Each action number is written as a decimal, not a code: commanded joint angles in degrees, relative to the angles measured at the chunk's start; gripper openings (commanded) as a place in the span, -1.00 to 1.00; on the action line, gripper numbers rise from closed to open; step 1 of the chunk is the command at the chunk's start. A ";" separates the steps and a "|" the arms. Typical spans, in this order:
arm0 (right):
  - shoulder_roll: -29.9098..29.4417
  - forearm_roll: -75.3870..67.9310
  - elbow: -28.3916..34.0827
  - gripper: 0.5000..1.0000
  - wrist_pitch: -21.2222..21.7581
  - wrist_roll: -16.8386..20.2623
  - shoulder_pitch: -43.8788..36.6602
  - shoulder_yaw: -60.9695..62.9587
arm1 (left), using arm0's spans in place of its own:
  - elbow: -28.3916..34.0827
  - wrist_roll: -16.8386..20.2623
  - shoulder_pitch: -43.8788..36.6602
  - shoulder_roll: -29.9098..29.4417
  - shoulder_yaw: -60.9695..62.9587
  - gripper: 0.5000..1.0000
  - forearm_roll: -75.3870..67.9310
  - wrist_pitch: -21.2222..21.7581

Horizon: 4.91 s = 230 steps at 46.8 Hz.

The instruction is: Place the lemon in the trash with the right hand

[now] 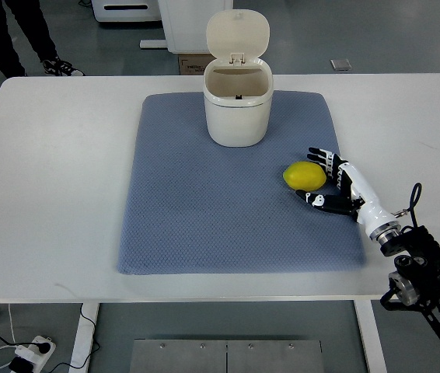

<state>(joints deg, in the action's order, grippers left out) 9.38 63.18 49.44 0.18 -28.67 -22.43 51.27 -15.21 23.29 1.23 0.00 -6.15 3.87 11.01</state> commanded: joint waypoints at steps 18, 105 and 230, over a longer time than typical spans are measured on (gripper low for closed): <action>0.11 0.01 -0.49 -1.00 -1.85 -1.13 -1.30 -2.40 | 0.00 0.00 0.00 0.00 0.00 1.00 0.00 -0.02; 4.95 -5.17 -3.83 -1.00 -5.72 21.11 -41.72 -25.25 | 0.00 0.00 0.00 0.00 0.00 1.00 0.00 -0.02; 8.10 -12.99 -0.76 0.89 -5.45 26.12 -39.45 -25.26 | 0.00 0.00 0.00 0.00 0.00 1.00 0.00 -0.02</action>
<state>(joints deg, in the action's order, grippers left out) 16.76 50.98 48.11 -5.35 -3.38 -62.97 23.75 -15.20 23.30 1.23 0.00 -6.15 3.86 11.03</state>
